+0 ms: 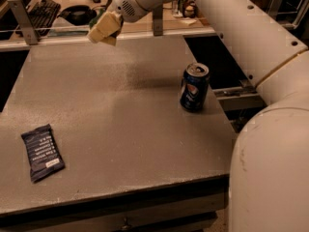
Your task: Pick sponge
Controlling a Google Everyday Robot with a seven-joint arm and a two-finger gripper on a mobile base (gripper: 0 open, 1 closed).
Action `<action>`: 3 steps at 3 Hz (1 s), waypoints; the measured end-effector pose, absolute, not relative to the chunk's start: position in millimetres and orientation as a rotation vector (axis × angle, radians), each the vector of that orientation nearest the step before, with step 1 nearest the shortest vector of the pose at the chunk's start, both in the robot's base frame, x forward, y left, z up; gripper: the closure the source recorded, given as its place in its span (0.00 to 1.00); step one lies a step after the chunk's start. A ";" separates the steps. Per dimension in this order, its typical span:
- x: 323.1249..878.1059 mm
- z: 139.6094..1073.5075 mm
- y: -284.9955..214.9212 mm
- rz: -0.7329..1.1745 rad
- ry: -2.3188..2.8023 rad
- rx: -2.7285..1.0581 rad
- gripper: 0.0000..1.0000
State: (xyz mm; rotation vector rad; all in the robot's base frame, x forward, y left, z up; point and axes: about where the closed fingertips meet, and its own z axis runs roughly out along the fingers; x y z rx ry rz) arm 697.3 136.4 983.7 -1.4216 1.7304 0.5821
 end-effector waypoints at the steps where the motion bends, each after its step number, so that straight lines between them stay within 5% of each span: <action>1: 677.3 1001.8 113.3 0.703 1.633 -1.394 1.00; 3: 653.6 1018.7 109.9 0.875 1.507 -1.360 1.00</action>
Offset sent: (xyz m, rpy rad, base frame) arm -0.0630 -0.0452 0.0523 0.4048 0.0275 0.2080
